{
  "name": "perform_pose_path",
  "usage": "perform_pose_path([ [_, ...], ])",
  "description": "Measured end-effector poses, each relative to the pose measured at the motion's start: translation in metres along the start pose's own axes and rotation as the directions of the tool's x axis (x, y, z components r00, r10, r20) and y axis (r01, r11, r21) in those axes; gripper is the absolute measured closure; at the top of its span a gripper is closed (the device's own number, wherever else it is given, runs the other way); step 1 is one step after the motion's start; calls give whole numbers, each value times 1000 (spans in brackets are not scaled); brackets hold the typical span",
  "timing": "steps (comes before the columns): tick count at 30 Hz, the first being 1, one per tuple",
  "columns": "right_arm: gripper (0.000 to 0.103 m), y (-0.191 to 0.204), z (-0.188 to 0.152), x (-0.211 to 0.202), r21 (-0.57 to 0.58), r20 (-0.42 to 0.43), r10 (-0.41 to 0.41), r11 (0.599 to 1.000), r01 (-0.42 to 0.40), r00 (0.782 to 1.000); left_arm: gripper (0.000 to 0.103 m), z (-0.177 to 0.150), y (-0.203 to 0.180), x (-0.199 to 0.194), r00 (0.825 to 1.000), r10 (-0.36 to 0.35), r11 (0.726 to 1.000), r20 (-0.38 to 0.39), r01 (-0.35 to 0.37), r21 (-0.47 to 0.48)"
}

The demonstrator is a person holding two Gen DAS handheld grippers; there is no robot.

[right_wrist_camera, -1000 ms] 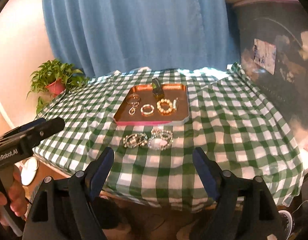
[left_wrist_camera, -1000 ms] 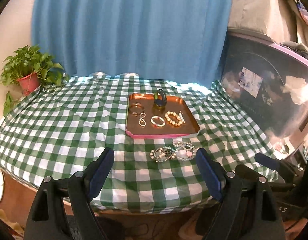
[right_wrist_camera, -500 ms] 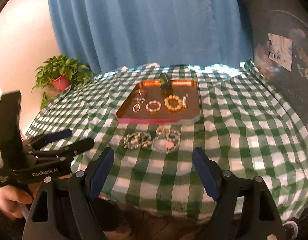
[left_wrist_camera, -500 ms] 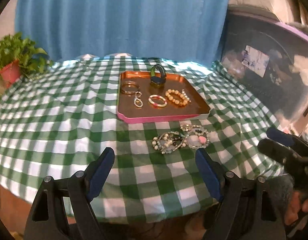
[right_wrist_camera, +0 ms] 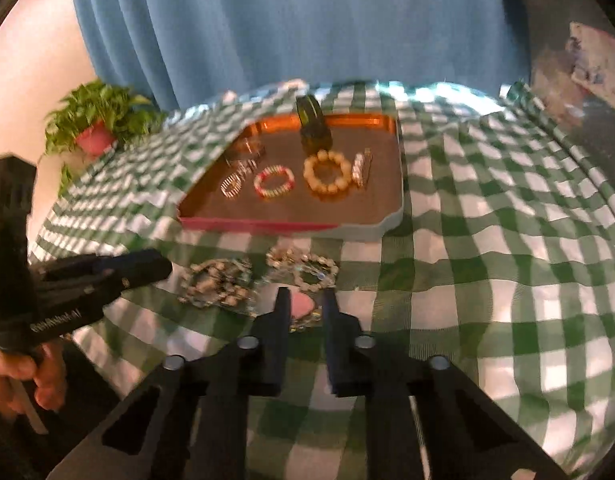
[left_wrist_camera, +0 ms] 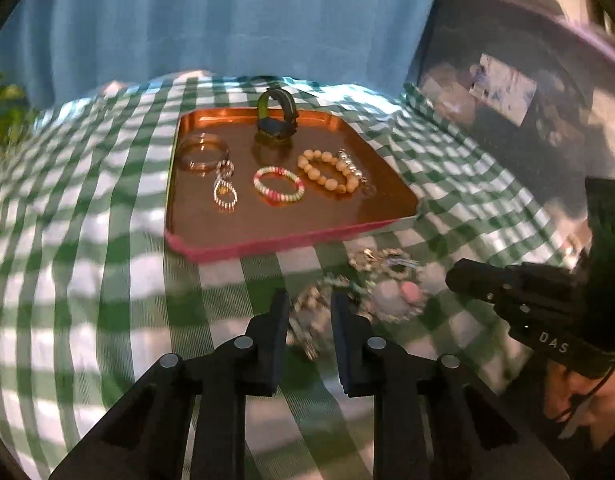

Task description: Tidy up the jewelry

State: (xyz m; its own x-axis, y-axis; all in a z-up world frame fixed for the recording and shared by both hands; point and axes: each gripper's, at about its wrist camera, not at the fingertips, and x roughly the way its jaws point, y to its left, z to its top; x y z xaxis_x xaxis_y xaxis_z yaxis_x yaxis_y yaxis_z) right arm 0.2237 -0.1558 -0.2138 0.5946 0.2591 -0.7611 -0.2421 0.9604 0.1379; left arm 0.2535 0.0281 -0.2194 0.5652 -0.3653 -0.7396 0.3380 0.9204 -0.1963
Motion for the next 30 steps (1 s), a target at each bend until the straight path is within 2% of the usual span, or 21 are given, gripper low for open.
perform_pose_path([
  [2, 92, -4, 1, 12, -13, -25, -6, 1000, 6, 1000, 81, 4, -2, 17, 999, -34, 999, -39, 35, 37],
  [5, 92, -8, 2, 25, -26, -44, -6, 1000, 4, 999, 81, 4, -2, 36, 997, -22, 997, -80, 28, 67],
  [9, 92, -7, 2, 42, -69, -81, -7, 998, 2, 997, 81, 3, 7, 41, 995, -65, 997, -77, 68, 28],
  [11, 92, -4, 1, 44, -116, -65, -36, 993, 29, 997, 94, 2, 7, 39, 994, -81, 996, -73, 83, 29],
  [12, 93, -3, 0, 44, -129, -59, -42, 991, 34, 997, 99, 2, 5, 39, 996, -60, 997, -71, 63, 37],
  [13, 96, -4, 0, 44, -131, -52, -47, 991, 39, 998, 99, 2, 4, 32, 999, -13, 999, -34, 15, 47],
  [14, 97, -5, 0, 44, -119, -46, -52, 992, 47, 998, 99, 3, 3, 26, 1000, -12, 999, -3, 12, 50],
  [16, 97, -9, 0, 42, -90, -42, -49, 995, 45, 998, 99, 6, 3, 17, 999, -44, 999, 4, 44, 32],
  [19, 97, -10, 3, 31, -80, -3, -52, 995, 52, 999, 99, 7, 1, 8, 997, -77, 997, 13, 76, 13],
  [24, 97, -6, 7, -9, -57, 73, -32, 998, 36, 997, 99, -5, 12, -21, 996, -88, 992, 12, 89, -84],
  [27, 97, 1, 4, -35, -60, 101, -8, 998, 14, 995, 99, -20, 25, -36, 1000, -30, 992, -4, 29, -123],
  [30, 97, 3, -6, -38, -60, 84, -3, 998, 8, 996, 99, -31, 39, -35, 999, 11, 990, -34, -16, -138],
])
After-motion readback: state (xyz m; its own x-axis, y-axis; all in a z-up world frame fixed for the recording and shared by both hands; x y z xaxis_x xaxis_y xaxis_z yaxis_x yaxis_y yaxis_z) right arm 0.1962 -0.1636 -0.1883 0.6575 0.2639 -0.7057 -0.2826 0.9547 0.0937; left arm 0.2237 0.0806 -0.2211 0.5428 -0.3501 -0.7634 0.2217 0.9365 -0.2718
